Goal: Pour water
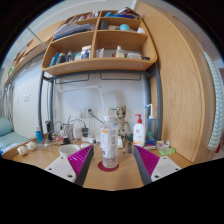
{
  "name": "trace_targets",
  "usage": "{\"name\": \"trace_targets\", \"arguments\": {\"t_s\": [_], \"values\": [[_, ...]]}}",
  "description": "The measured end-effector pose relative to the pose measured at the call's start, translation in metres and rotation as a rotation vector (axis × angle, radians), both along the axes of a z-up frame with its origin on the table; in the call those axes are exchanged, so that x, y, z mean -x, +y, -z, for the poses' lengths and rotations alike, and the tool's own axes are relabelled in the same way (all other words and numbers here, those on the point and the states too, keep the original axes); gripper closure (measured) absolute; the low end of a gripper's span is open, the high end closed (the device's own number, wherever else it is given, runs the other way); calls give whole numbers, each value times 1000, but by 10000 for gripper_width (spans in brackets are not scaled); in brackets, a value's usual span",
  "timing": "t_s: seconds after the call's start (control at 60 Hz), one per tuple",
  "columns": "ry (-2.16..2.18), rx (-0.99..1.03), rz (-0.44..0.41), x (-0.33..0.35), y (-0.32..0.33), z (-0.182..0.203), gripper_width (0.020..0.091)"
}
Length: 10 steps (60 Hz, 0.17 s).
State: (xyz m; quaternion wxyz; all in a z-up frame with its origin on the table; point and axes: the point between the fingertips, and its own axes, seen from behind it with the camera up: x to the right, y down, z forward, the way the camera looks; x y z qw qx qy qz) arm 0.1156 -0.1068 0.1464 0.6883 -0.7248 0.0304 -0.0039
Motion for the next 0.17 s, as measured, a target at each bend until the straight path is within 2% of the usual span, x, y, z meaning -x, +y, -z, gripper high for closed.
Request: {"name": "trace_targets", "arguments": {"t_s": [0.167], "values": [[-13, 9, 11, -6, -8, 1, 286]]}}
